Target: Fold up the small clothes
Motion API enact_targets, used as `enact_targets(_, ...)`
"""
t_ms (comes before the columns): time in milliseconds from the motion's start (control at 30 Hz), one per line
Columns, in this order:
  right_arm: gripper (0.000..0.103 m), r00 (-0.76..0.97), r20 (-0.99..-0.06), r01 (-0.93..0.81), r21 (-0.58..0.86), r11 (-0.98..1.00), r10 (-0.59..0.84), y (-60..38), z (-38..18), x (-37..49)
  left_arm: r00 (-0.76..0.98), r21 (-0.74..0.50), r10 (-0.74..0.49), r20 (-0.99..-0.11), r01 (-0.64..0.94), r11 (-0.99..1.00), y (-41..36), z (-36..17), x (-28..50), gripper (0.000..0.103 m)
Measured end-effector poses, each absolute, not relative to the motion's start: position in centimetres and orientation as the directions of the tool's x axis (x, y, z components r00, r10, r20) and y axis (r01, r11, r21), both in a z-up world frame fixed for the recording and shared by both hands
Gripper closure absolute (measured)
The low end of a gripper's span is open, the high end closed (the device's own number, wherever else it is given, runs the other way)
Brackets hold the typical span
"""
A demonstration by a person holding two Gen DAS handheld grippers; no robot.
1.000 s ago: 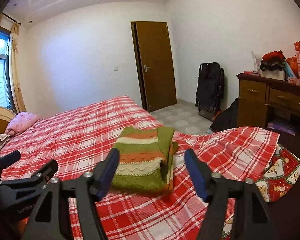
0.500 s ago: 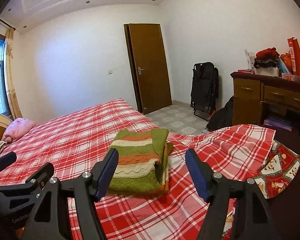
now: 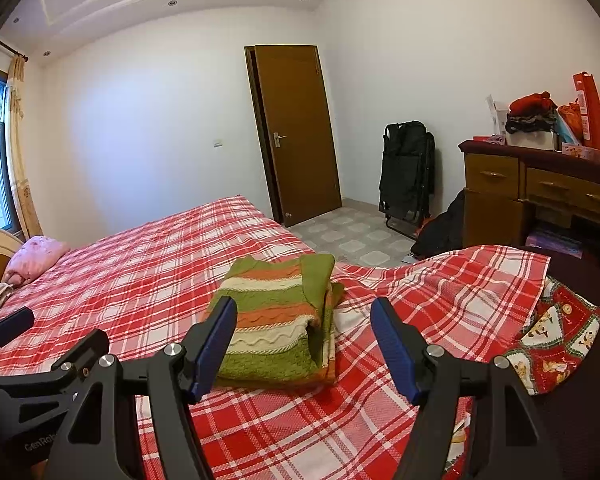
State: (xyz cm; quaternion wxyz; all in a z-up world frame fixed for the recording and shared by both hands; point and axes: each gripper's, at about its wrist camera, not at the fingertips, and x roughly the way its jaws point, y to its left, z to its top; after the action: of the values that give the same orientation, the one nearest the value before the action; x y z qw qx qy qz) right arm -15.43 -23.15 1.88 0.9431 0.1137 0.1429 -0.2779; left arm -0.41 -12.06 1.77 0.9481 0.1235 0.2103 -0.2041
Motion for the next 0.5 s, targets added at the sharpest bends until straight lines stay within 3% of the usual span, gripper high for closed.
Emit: enact_targets(500, 0.033, 0.795, -0.334, 0.573, 0.136, 0.808, -0.507, -23.3, 1.51, -15.46, 0.837, 0.172, -0.321, -0.443, 0.431, 0.886, -12.23, 1.43, -0.41, 0.0)
